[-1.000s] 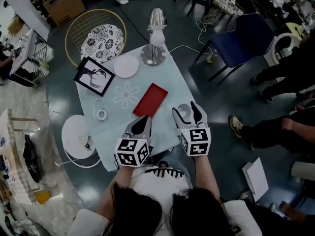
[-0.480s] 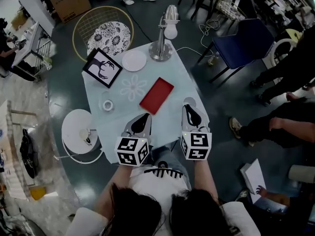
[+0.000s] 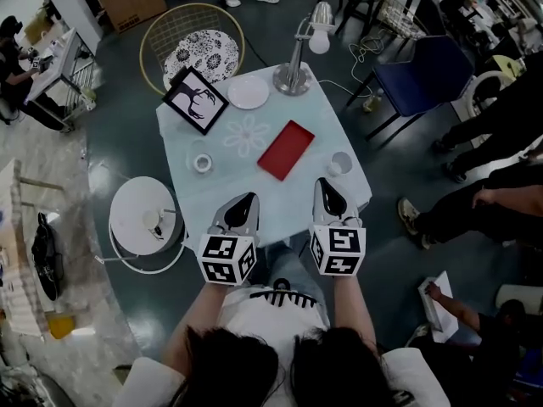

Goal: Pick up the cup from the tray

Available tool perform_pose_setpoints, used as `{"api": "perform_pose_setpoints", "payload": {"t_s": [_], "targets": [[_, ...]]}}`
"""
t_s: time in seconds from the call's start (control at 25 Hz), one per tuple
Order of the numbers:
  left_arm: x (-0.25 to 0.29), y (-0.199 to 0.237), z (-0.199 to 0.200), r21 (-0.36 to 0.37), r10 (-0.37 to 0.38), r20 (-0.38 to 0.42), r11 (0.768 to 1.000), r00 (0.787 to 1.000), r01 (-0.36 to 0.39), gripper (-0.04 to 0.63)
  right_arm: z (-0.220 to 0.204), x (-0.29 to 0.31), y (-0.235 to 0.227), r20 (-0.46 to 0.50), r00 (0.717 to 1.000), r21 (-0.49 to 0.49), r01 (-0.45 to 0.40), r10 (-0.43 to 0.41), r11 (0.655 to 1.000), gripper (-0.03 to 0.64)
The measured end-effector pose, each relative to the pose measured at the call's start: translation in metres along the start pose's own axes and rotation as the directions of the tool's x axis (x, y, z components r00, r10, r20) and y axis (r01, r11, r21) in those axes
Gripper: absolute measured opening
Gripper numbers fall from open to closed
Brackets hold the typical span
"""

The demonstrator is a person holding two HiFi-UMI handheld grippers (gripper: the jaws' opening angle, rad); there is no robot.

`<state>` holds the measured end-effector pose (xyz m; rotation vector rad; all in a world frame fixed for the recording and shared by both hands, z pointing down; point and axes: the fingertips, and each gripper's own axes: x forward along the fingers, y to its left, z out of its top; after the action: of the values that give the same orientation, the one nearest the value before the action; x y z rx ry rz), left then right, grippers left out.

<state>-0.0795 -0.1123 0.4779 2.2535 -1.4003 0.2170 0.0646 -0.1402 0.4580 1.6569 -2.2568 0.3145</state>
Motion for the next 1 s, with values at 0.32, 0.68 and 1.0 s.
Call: {"api": "perform_pose_setpoints", "payload": {"t_s": [0.32,0.68,1.0], "targets": [[-0.039,0.007,-0.006,-0.012,-0.018,0.031,1.0,0.999,0.018,0.002,0.002,-0.022,0.044,0.007,1.0,-0.022,0.004,-0.003,1.0,0.021],[-0.062,0.004,-0.014,-0.006,-0.033,0.046,0.999,0.998,0.033,0.002,0.004,-0.046,0.071,0.044,0.999,-0.019,-0.025,0.026,1.0,0.021],[-0.082,0.004,-0.016,0.024,-0.048,0.067,0.999,0.997,0.047,0.002,0.003,-0.063,0.092,0.061,0.998,-0.036,-0.018,0.02,0.999,0.021]]}}
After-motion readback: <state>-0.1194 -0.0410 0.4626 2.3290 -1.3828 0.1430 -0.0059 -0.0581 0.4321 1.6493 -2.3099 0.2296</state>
